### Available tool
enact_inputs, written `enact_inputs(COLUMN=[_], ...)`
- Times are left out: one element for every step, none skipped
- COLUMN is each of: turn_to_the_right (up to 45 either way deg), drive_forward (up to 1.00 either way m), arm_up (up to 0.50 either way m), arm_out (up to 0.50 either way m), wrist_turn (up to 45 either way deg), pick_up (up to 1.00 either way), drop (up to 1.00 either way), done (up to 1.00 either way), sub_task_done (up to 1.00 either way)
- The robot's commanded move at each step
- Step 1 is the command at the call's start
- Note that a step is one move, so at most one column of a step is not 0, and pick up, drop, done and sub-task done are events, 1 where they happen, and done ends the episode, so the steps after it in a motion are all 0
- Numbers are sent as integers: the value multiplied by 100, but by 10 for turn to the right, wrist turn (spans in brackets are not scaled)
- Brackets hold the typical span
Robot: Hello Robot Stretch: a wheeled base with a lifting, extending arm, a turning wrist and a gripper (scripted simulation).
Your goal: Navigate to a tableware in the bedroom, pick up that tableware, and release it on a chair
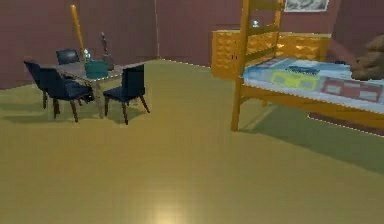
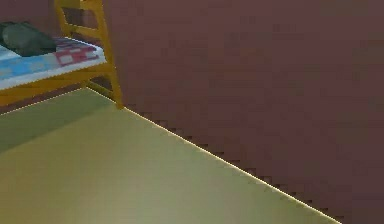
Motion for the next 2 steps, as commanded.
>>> enact_inputs(turn_to_the_right=[-30, 0], drive_forward=[0, 100], arm_up=[0, 0], arm_out=[0, 0], wrist_turn=[0, 0], pick_up=[0, 0], drop=[0, 0], done=[0, 0], sub_task_done=[0, 0])
